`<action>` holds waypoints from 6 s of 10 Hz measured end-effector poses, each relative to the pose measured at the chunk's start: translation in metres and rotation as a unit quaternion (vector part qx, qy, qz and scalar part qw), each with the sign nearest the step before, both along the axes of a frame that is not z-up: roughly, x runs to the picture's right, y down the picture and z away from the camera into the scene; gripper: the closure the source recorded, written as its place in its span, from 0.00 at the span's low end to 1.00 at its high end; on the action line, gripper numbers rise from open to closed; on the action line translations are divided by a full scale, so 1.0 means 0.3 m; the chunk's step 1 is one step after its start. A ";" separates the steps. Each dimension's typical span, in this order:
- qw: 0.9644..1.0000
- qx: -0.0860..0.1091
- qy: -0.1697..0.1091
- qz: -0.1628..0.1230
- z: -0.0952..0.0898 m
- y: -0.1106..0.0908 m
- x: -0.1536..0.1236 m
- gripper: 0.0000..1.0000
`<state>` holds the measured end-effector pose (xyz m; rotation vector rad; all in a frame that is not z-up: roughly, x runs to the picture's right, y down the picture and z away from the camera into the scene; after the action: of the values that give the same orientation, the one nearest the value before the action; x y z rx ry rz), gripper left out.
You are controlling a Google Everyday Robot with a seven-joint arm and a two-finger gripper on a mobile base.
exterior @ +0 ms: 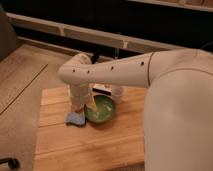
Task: Pick up the ceramic bowl
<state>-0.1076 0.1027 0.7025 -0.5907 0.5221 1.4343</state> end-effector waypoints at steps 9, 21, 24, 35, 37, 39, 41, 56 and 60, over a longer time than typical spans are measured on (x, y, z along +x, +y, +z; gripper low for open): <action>1.000 -0.001 0.000 0.000 0.002 0.002 0.000 0.35; 1.000 0.001 0.000 0.000 0.003 0.000 0.001 0.35; 0.997 0.057 -0.049 -0.022 0.071 -0.132 -0.038 0.35; 0.994 0.042 -0.030 -0.101 0.269 -0.113 0.074 0.35; 0.996 0.020 -0.022 -0.090 0.341 -0.069 0.090 0.35; 0.996 -0.002 -0.036 -0.086 0.413 -0.029 0.060 0.35; 0.995 -0.022 -0.049 -0.086 0.460 0.006 0.029 0.35; 0.995 -0.064 -0.035 -0.064 0.659 0.015 0.038 1.00; 0.995 -0.029 -0.056 -0.073 0.623 -0.083 -0.031 1.00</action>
<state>-0.1170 0.0780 0.8894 -0.6622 0.5078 1.2443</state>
